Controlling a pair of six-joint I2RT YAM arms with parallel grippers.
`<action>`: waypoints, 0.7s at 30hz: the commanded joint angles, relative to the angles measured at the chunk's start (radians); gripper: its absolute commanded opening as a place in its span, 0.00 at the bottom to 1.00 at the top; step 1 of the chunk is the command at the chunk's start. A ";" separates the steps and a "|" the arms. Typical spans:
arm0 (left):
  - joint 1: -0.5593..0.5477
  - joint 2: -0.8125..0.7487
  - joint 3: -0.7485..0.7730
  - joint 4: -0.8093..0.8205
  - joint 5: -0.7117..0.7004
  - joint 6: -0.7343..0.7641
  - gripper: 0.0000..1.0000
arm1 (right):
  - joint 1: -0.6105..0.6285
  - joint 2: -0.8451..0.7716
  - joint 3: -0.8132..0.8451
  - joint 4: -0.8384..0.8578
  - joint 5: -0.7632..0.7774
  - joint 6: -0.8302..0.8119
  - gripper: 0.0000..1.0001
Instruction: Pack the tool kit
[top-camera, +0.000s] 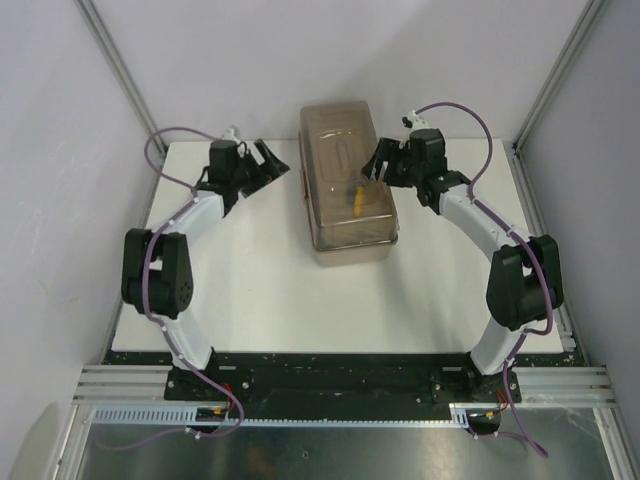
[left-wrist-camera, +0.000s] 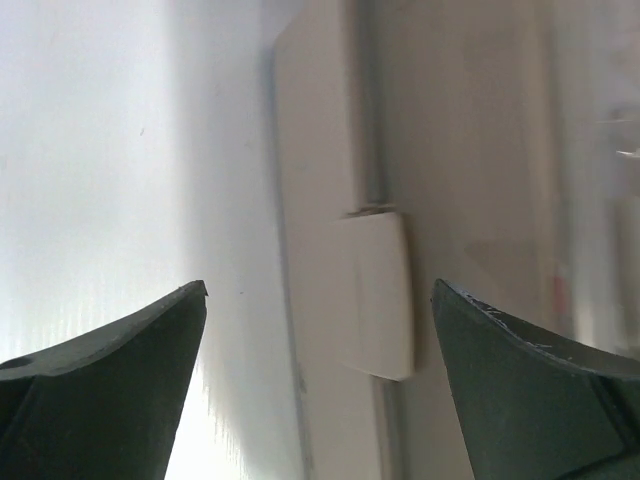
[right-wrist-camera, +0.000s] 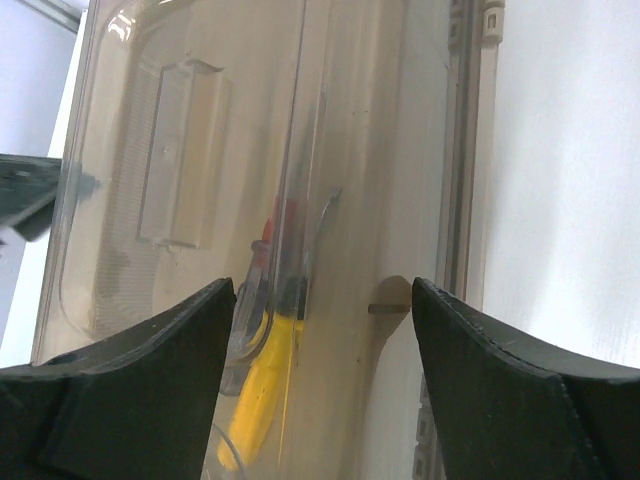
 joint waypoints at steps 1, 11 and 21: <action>0.001 -0.135 0.073 -0.032 0.047 0.136 0.99 | 0.000 -0.030 -0.008 -0.013 -0.062 0.003 0.77; 0.014 -0.326 0.079 -0.259 0.017 0.304 0.99 | -0.009 -0.219 -0.008 -0.116 0.232 -0.077 0.96; 0.018 -0.650 -0.063 -0.509 -0.255 0.391 0.99 | -0.013 -0.578 -0.242 -0.151 0.803 -0.079 0.99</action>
